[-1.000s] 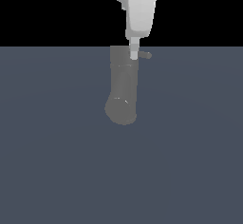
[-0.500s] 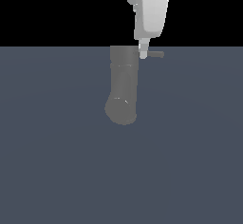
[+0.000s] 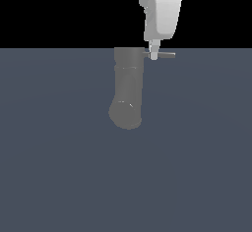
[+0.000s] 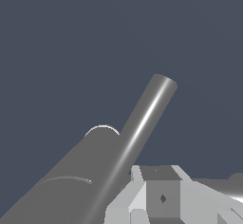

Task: Turn on the faucet by rotating a designated handle.

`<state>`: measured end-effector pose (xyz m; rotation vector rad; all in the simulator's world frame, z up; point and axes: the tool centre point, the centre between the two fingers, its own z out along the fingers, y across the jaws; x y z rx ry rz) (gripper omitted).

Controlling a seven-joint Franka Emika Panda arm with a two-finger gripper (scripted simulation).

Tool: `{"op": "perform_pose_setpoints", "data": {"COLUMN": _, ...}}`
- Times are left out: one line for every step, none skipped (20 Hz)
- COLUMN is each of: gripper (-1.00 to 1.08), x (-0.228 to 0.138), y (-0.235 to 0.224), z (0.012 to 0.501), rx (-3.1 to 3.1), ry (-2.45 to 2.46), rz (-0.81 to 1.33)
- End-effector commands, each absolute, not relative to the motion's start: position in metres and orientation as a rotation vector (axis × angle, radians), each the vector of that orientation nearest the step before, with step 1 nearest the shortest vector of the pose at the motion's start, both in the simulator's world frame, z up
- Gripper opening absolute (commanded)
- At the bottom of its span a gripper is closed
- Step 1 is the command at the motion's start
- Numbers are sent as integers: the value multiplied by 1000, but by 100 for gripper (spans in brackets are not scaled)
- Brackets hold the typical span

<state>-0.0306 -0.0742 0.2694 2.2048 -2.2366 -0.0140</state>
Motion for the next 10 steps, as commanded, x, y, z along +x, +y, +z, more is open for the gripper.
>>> {"op": "perform_pose_setpoints", "data": {"gripper": -100, "x": -26, "y": -104, "z": 270, "rx": 2156, "ry": -2285, "rz": 0}}
{"op": "perform_pose_setpoints", "data": {"gripper": -100, "x": -25, "y": -107, "z": 270, "rx": 2155, "ry": -2286, "rz": 0}}
{"op": "perform_pose_setpoints", "data": {"gripper": -100, "x": -23, "y": -109, "z": 270, "rx": 2153, "ry": -2288, "rz": 0}}
{"op": "perform_pose_setpoints", "data": {"gripper": -100, "x": -21, "y": -112, "z": 270, "rx": 2152, "ry": -2289, "rz": 0}}
{"op": "perform_pose_setpoints", "data": {"gripper": -100, "x": -20, "y": -114, "z": 270, "rx": 2151, "ry": -2290, "rz": 0}}
{"op": "perform_pose_setpoints", "data": {"gripper": -100, "x": -18, "y": -116, "z": 270, "rx": 2149, "ry": -2292, "rz": 0}}
{"op": "perform_pose_setpoints", "data": {"gripper": -100, "x": -17, "y": -119, "z": 270, "rx": 2148, "ry": -2293, "rz": 0}}
{"op": "perform_pose_setpoints", "data": {"gripper": -100, "x": -15, "y": -121, "z": 270, "rx": 2147, "ry": -2294, "rz": 0}}
{"op": "perform_pose_setpoints", "data": {"gripper": -100, "x": -13, "y": -124, "z": 270, "rx": 2145, "ry": -2295, "rz": 0}}
{"op": "perform_pose_setpoints", "data": {"gripper": -100, "x": -12, "y": -126, "z": 270, "rx": 2144, "ry": -2297, "rz": 0}}
